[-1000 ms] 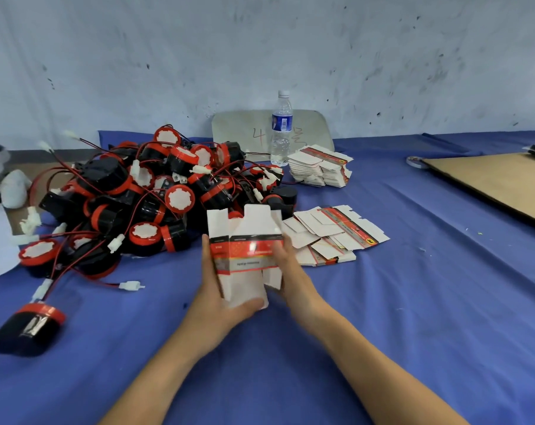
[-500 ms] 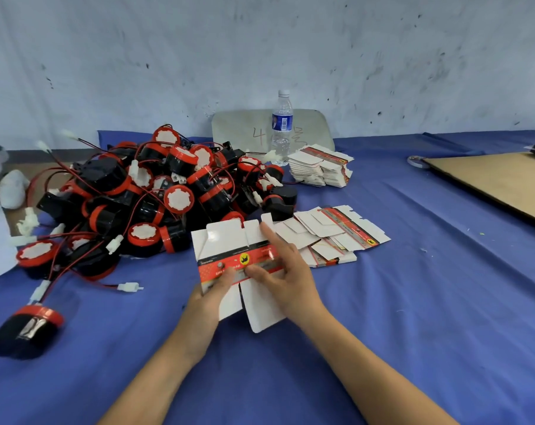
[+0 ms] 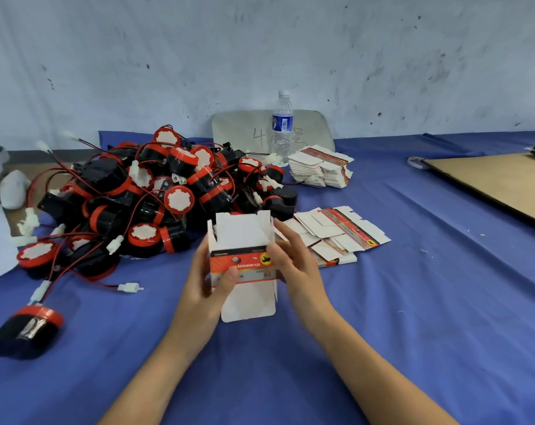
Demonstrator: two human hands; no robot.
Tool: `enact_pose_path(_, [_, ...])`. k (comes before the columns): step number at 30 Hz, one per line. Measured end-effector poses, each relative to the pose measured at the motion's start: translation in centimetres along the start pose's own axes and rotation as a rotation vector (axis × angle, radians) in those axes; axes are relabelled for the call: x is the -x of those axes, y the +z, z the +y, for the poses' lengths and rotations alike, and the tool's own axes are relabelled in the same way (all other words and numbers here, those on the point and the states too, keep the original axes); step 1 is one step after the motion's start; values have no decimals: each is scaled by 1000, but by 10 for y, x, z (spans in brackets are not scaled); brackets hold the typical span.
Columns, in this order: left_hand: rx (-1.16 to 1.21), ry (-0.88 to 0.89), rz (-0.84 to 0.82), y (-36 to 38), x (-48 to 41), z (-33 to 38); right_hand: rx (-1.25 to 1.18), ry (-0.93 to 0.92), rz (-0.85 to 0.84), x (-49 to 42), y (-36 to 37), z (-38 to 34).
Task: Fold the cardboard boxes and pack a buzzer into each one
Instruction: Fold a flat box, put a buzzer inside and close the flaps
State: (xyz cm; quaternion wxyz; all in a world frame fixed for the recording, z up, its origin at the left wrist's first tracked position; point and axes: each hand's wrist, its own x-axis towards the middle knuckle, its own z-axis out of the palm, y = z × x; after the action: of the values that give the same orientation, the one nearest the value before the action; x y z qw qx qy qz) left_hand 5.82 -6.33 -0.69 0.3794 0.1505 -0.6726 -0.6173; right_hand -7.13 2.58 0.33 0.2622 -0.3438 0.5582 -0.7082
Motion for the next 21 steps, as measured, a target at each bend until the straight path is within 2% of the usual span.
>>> enact_pose_path(4, [-84,73,-12,-1,3,-2,-79,-36,-21,-1,-4,-5])
enact_pose_path(10, [-106,143,32,-4,1,4,-75,-55,-66,4,-5,-10])
enact_pose_path(14, [-129,203,-27,-3,4,1,-49,-62,-67,4,-5,-10])
enact_pose_path(18, [-301,270,-40,-4,5,0,54,0,-39,5,-1,-9])
enact_pose_path(21, [-418,369,-161,0,6,0,2,66,-64,3,0,-6])
